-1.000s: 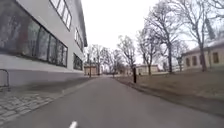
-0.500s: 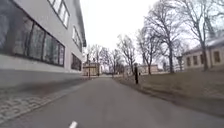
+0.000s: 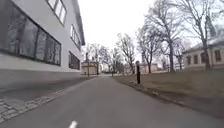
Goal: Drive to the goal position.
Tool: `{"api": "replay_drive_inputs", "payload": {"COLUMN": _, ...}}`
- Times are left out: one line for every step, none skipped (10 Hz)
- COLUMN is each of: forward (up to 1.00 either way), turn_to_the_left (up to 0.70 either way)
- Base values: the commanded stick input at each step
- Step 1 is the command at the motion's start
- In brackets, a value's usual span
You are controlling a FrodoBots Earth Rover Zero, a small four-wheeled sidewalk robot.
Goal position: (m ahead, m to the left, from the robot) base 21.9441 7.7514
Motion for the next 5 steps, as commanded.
{"api": "replay_drive_inputs", "payload": {"forward": 1.0, "turn_to_the_left": 0.01}}
{"api": "replay_drive_inputs", "payload": {"forward": 1.0, "turn_to_the_left": 0.01}}
{"api": "replay_drive_inputs", "payload": {"forward": 1.0, "turn_to_the_left": 0.01}}
{"api": "replay_drive_inputs", "payload": {"forward": 1.0, "turn_to_the_left": 0.01}}
{"api": "replay_drive_inputs", "payload": {"forward": 1.0, "turn_to_the_left": 0.01}}
